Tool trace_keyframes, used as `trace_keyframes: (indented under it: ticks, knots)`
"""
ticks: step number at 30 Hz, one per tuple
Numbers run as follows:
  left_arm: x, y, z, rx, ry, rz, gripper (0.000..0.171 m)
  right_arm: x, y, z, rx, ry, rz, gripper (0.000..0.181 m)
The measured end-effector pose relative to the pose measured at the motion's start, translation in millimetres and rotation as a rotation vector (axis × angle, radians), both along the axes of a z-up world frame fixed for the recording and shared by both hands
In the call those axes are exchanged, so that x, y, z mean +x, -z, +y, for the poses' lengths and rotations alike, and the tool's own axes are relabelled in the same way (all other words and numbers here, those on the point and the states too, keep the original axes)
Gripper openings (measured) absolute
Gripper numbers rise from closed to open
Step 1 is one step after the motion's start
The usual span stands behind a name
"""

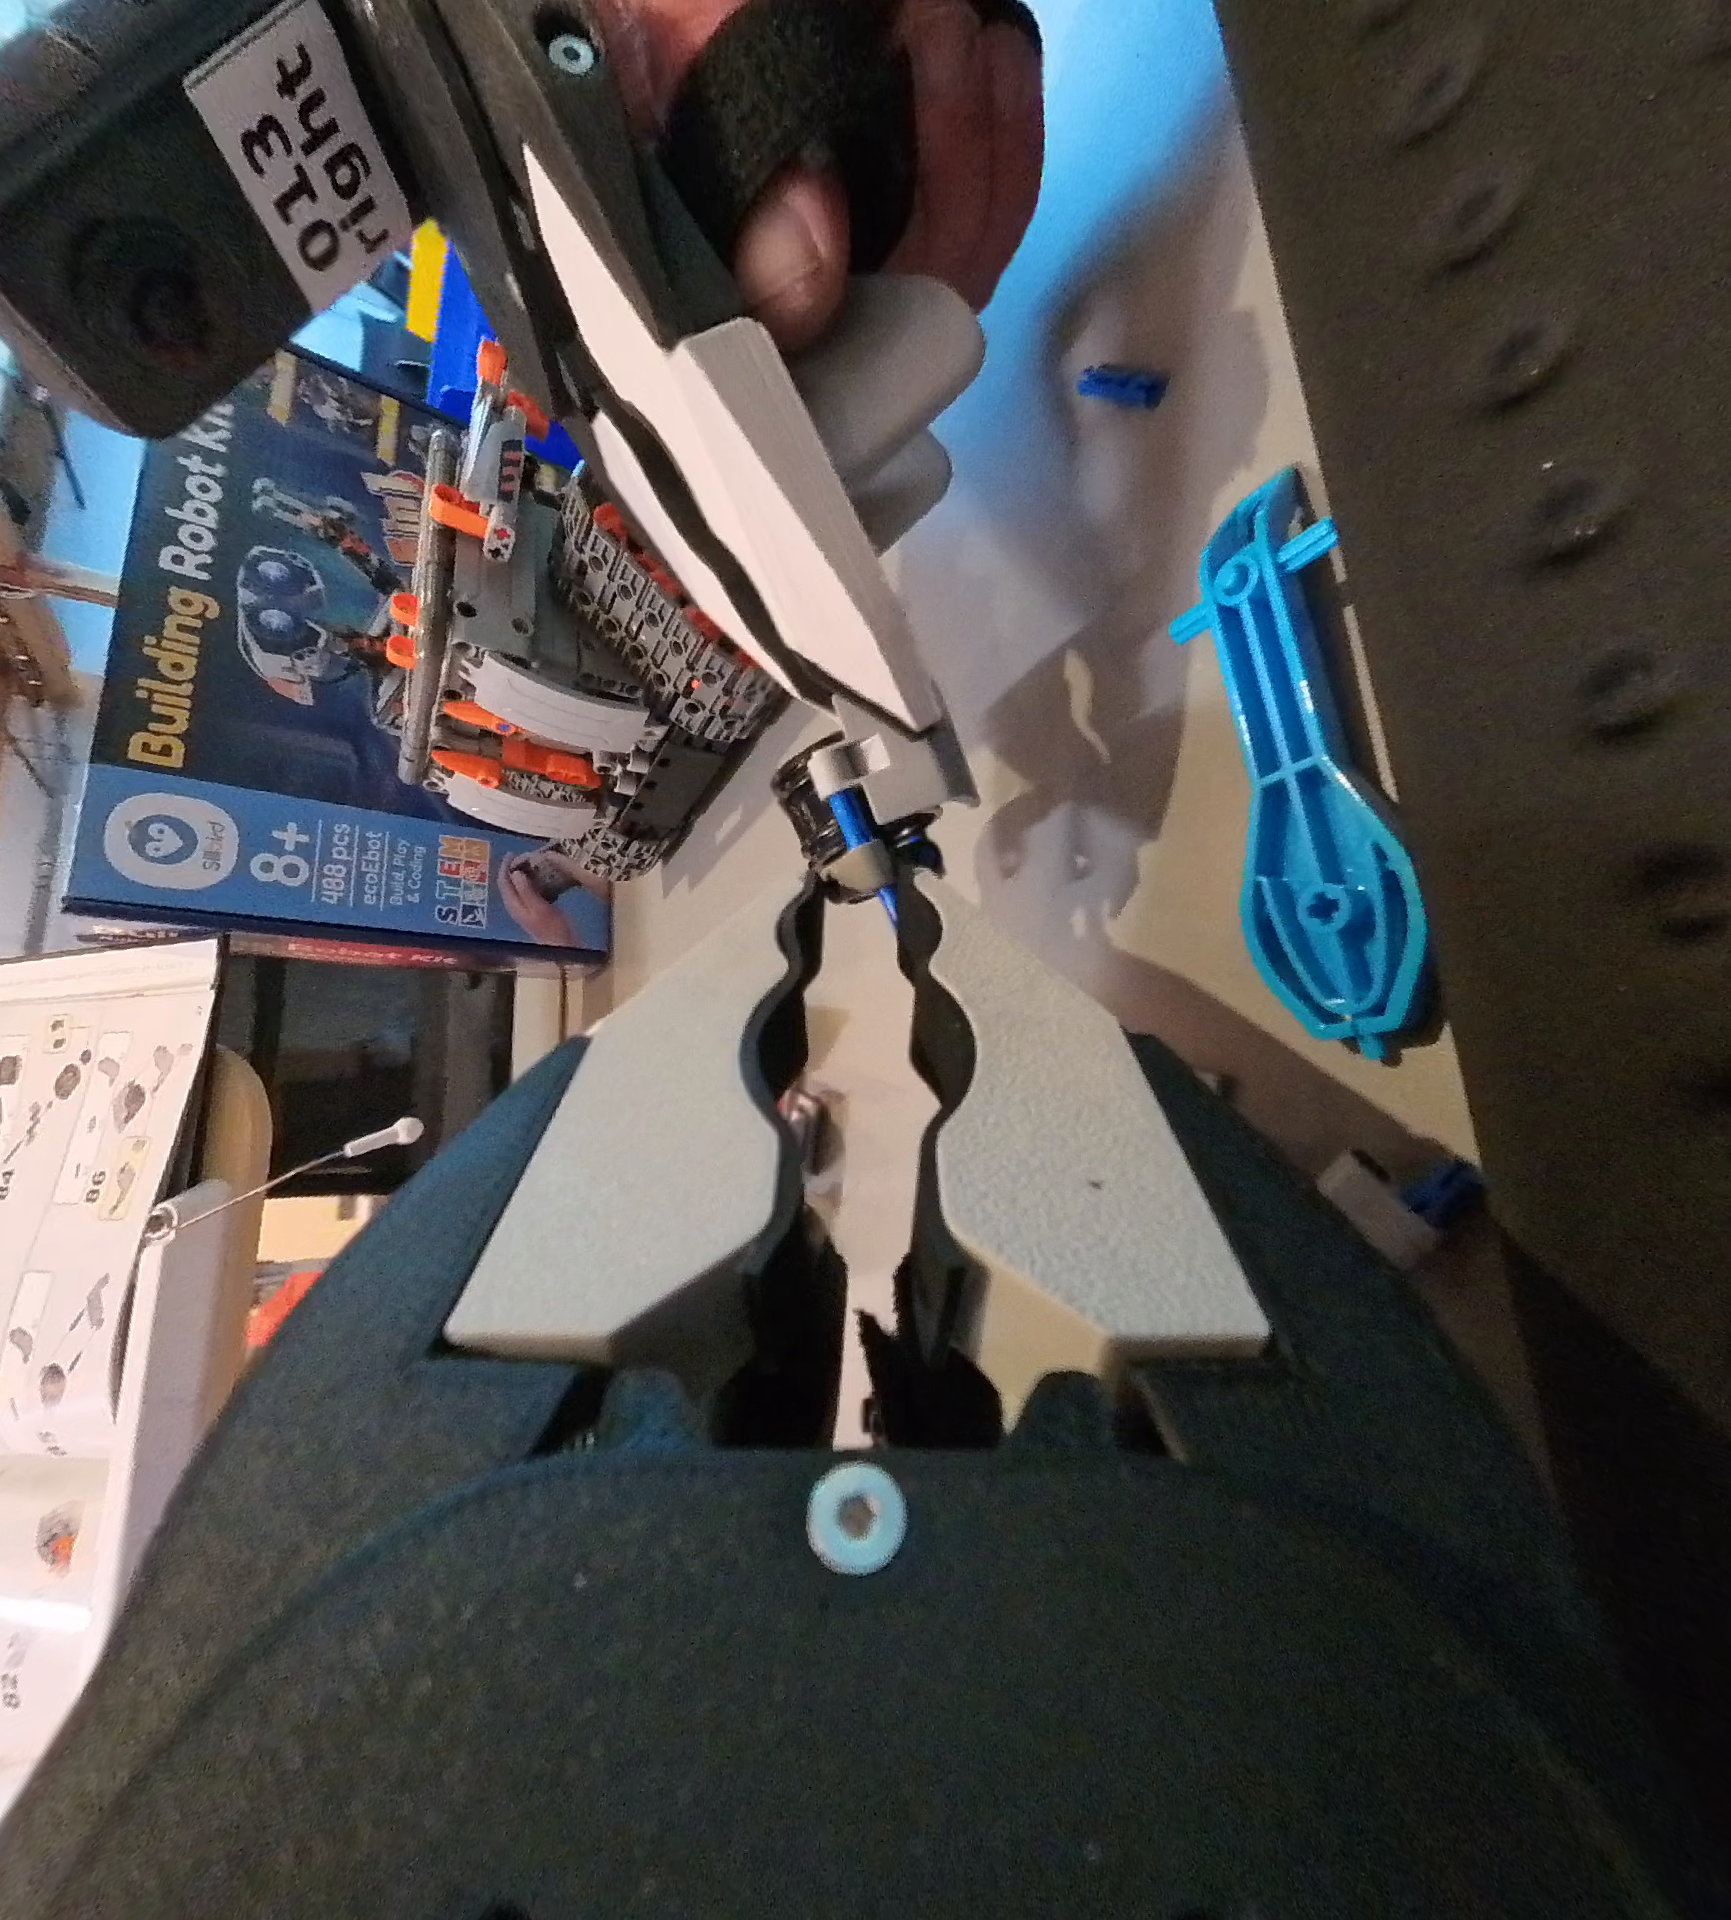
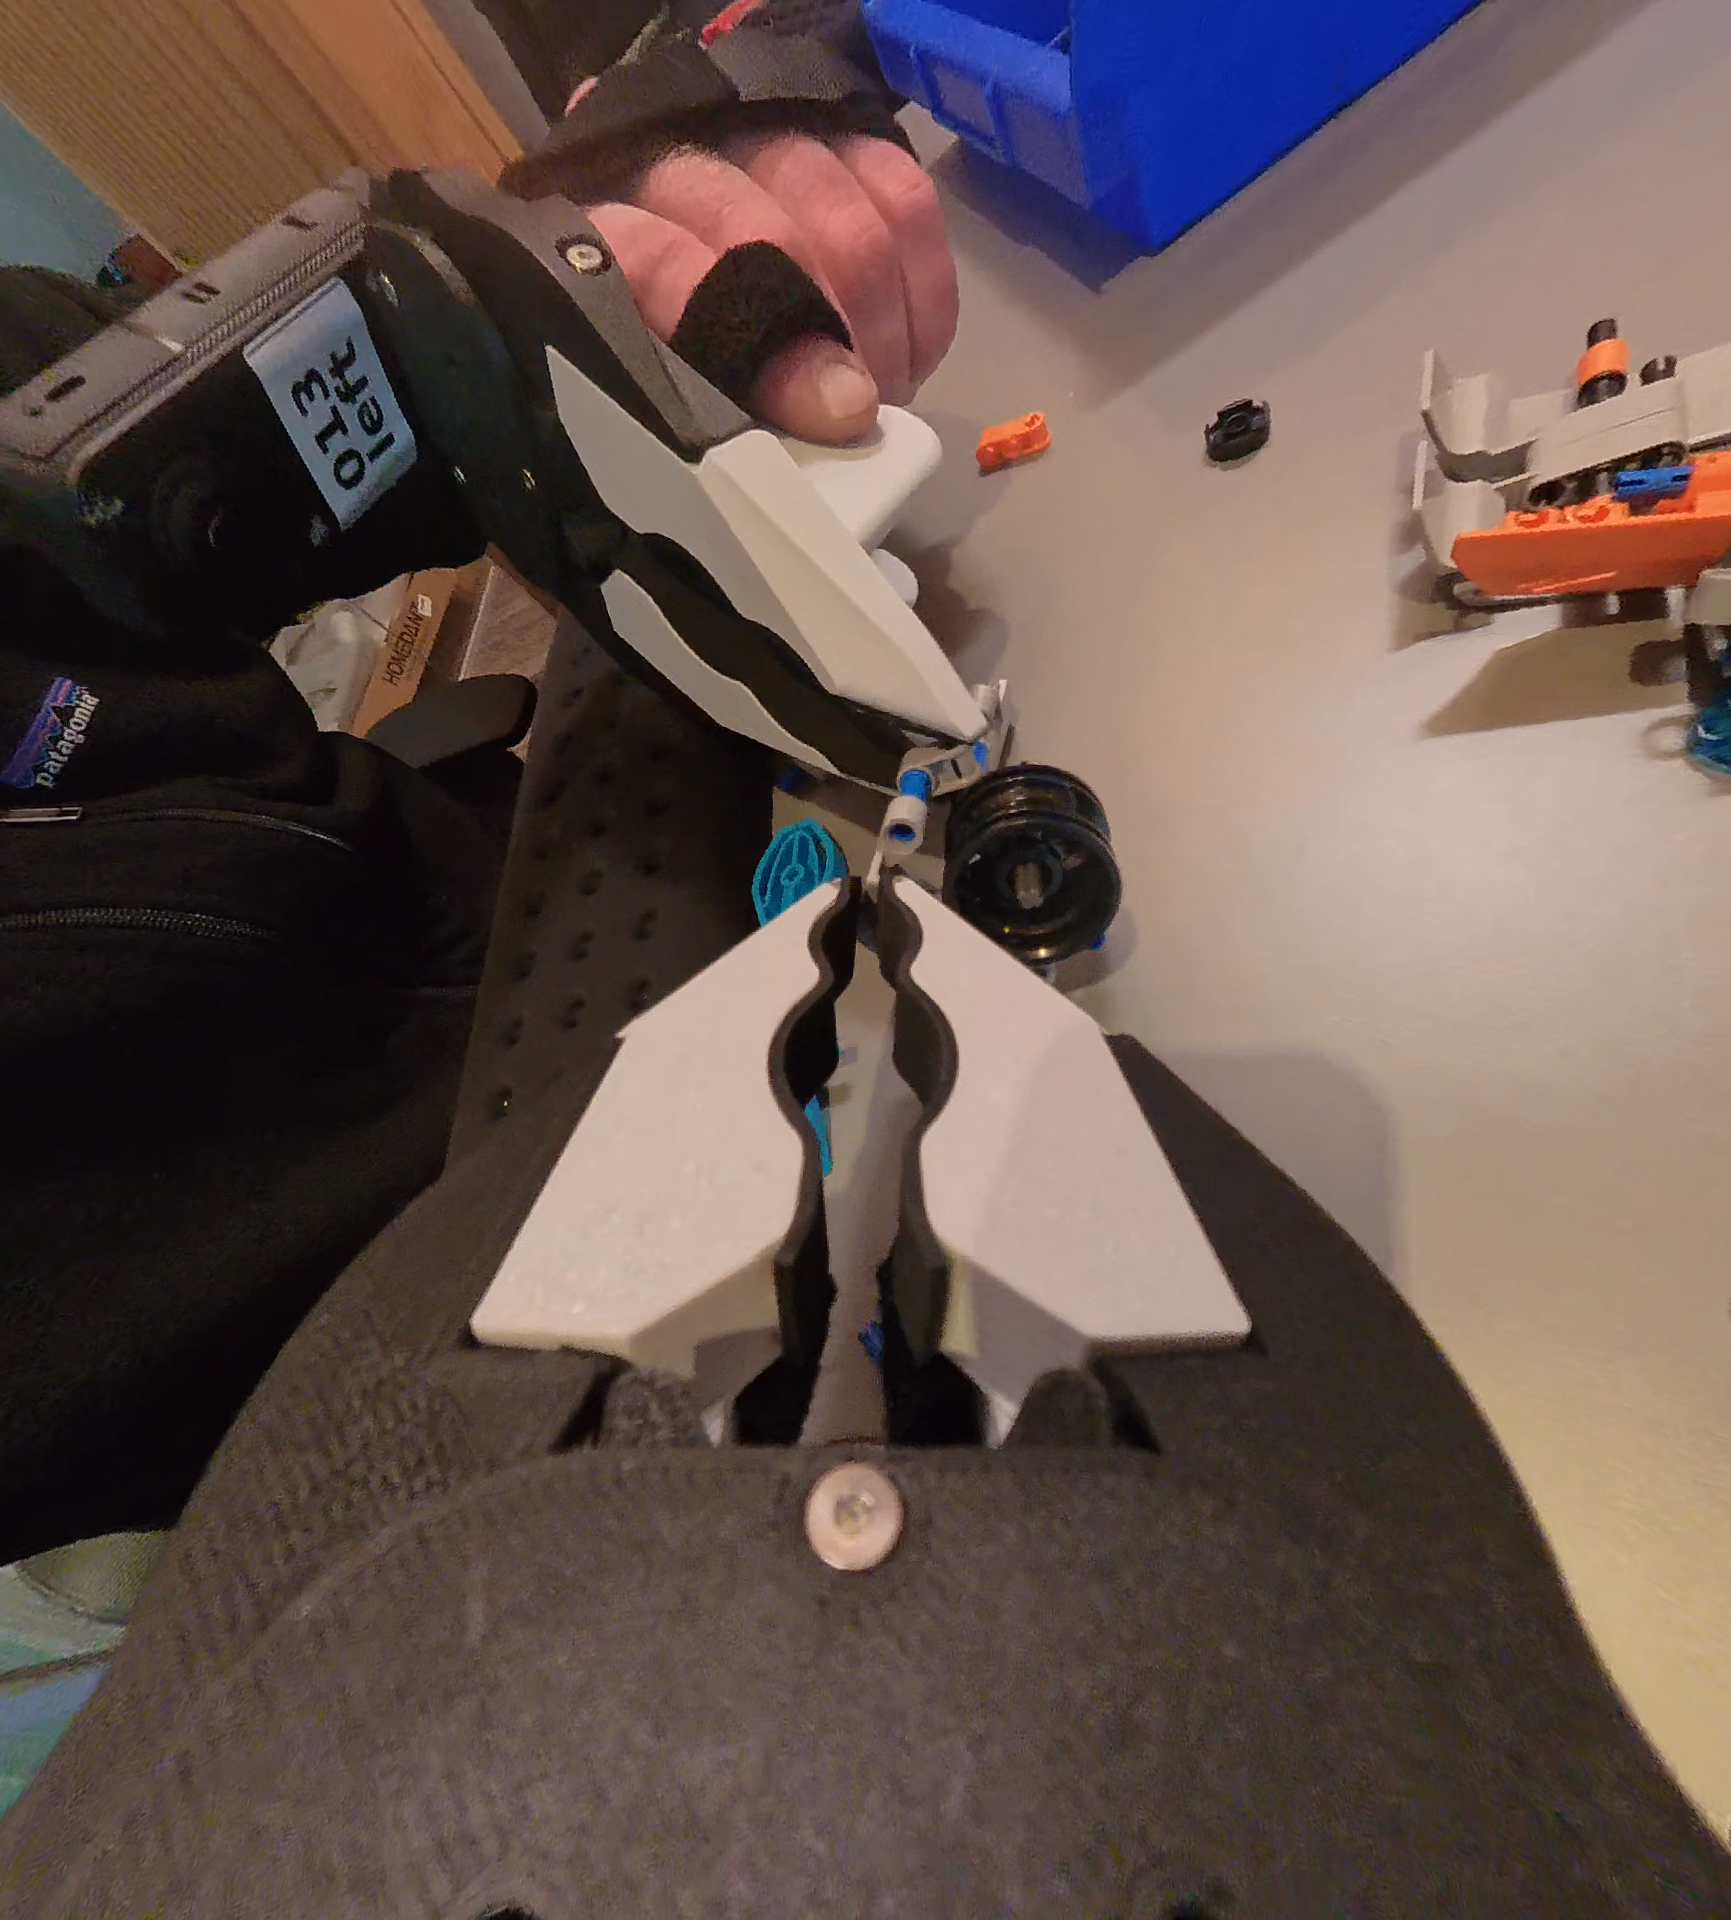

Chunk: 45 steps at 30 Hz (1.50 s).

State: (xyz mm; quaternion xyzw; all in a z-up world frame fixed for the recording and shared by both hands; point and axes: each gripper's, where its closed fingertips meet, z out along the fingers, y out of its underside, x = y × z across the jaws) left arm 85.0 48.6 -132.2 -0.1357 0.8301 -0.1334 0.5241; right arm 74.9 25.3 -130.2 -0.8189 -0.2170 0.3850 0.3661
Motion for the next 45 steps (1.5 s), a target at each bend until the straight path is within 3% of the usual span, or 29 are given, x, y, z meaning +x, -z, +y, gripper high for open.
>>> trace_keyframes:
  ticks: [12, 21, 35, 39, 45]
  knots:
    - [2.9, -5.4, 2.8, 0.117, -0.050, -0.060, 0.010, 5.7, -8.2, 5.6, 0.113, 0.091, -0.079, 0.001]
    - [-1.0, 9.2, -4.9, 0.343, -0.032, -0.068, 0.004, 1.4, 4.9, -0.5, 0.048, 0.030, -0.160, 0.000]
    - [1.2, 14.0, -8.6, 0.387, -0.047, -0.066, 0.004, -2.3, 21.1, -3.2, -0.037, -0.018, -0.236, 0.000]
    - [5.0, 11.5, 0.2, 0.341, -0.083, -0.059, 0.005, 2.6, 16.7, 4.9, -0.003, 0.037, -0.238, 0.000]
    - [11.1, -14.2, 5.5, -0.064, -0.105, -0.031, 0.004, 14.2, -20.2, 9.8, 0.206, 0.110, -0.196, 0.022]
